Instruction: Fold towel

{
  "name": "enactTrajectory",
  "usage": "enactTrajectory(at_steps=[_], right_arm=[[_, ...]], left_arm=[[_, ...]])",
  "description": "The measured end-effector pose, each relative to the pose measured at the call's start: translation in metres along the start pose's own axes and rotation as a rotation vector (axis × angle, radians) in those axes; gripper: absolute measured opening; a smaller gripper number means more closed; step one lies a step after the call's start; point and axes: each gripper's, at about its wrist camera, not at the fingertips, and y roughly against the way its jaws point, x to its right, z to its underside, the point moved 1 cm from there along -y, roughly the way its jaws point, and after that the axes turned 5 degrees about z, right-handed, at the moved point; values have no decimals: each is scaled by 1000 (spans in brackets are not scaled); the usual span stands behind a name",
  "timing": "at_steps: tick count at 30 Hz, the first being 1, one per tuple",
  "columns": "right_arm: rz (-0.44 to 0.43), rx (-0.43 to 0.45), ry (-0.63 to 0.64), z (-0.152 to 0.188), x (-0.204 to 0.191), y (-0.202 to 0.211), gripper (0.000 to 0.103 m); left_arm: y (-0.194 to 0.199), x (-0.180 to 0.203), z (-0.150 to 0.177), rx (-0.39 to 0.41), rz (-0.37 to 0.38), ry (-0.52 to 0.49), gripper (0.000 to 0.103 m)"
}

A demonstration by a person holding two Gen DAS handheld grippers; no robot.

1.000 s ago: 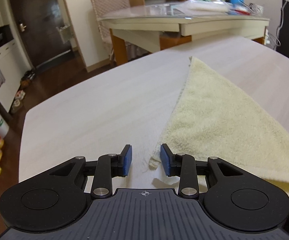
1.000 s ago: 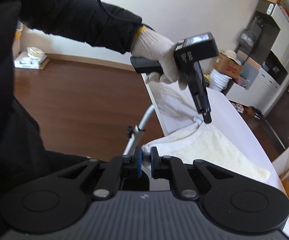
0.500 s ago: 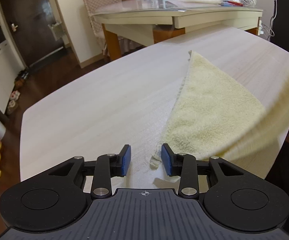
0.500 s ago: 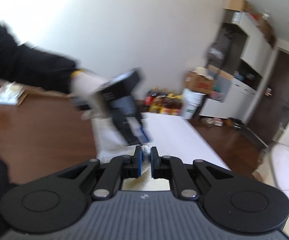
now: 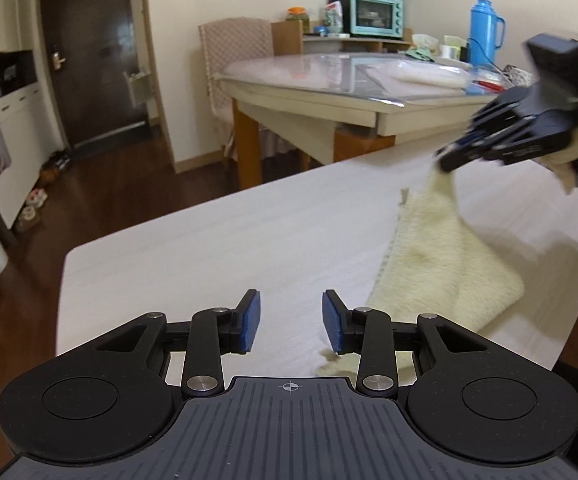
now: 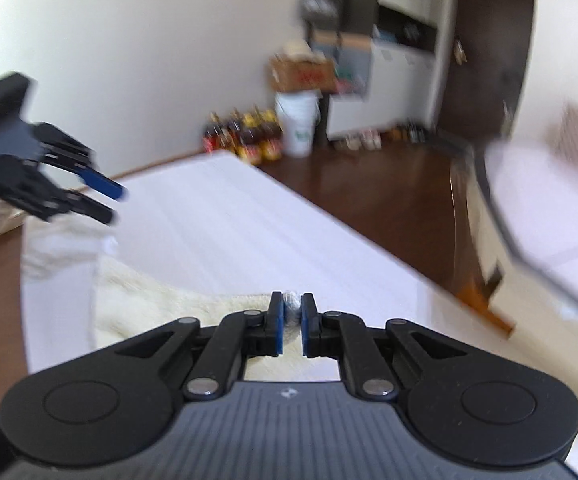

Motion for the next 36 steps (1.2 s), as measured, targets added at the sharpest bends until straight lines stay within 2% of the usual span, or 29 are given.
enactTrajectory(at_steps=[2,5,11,14,22,23,24,26,28,32,36], right_arm=[[-23,-36,-50,5,9,-14,11],[-45,-63,-132,12,20,-28,20],[-99,-22,-268,30,37,-18,25],[-147,-29,-308,36,40,-19,33],[-129,-21,-311,32,45,-33,31],[-126,-21,-315,30,46,-37,28],[-121,-18,-322,28,47,-38,20],[-114,-8,-345,27,50,-39,16],[-126,0,-381,28,55,-38,16],[-151,32,-452,29,65,-33,25],[-117,19,-402,29,69,-35,25]], left_arm=[[-5,5,1,1,17,-9,37],[-16,12,5,-20,32,-24,37],[-28,15,17,-59,14,-45,38],[-29,14,20,-62,13,-48,40],[-30,9,26,-64,12,-33,43],[-29,8,27,-62,13,-31,43],[-29,8,27,-61,14,-28,43],[-29,8,28,-59,14,-23,43],[-28,8,29,-57,14,-20,43],[-27,7,31,-52,16,-15,43],[-26,5,32,-49,20,-6,43]])
